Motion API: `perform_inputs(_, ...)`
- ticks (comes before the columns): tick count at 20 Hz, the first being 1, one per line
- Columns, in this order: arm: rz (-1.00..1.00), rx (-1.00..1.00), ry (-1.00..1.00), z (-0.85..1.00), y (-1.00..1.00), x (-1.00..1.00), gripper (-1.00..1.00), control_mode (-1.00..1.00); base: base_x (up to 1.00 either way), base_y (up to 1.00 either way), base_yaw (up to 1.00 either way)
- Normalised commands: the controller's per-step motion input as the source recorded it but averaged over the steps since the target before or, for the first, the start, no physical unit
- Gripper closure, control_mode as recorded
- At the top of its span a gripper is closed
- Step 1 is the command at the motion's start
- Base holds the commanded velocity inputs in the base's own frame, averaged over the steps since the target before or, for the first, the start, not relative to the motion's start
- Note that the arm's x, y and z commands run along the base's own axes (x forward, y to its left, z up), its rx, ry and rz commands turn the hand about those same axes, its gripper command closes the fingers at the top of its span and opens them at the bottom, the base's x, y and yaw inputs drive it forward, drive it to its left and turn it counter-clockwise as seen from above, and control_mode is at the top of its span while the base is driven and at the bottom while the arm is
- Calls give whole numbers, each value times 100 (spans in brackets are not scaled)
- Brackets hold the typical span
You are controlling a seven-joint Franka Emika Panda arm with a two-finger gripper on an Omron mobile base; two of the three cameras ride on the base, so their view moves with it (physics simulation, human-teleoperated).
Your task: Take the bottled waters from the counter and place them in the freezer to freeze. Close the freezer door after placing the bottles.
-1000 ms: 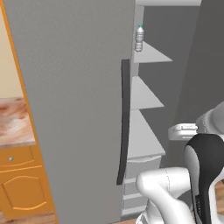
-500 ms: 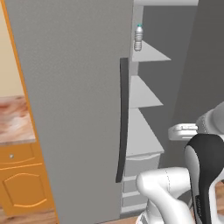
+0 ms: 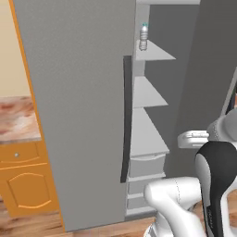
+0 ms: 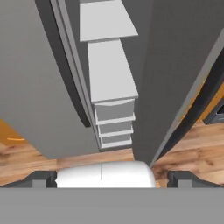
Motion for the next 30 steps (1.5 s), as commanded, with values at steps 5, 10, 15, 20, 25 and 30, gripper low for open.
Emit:
perform_inputs(5,0,0,0,0,0,0,-100,100,-65,0,-6)
perform_inputs(10,0,0,0,0,0,0,-100,100,-37,-30,-3)
perform_inputs(15,0,0,0,0,0,0,-100,100,-26,-57,0)
perform_inputs(20,0,0,0,0,0,0,-100,100,-7,-68,0)
perform_inputs(25,0,0,0,0,0,0,-100,100,0,-69,0)
perform_inputs(30,0,0,0,0,0,0,-100,100,1,-71,3)
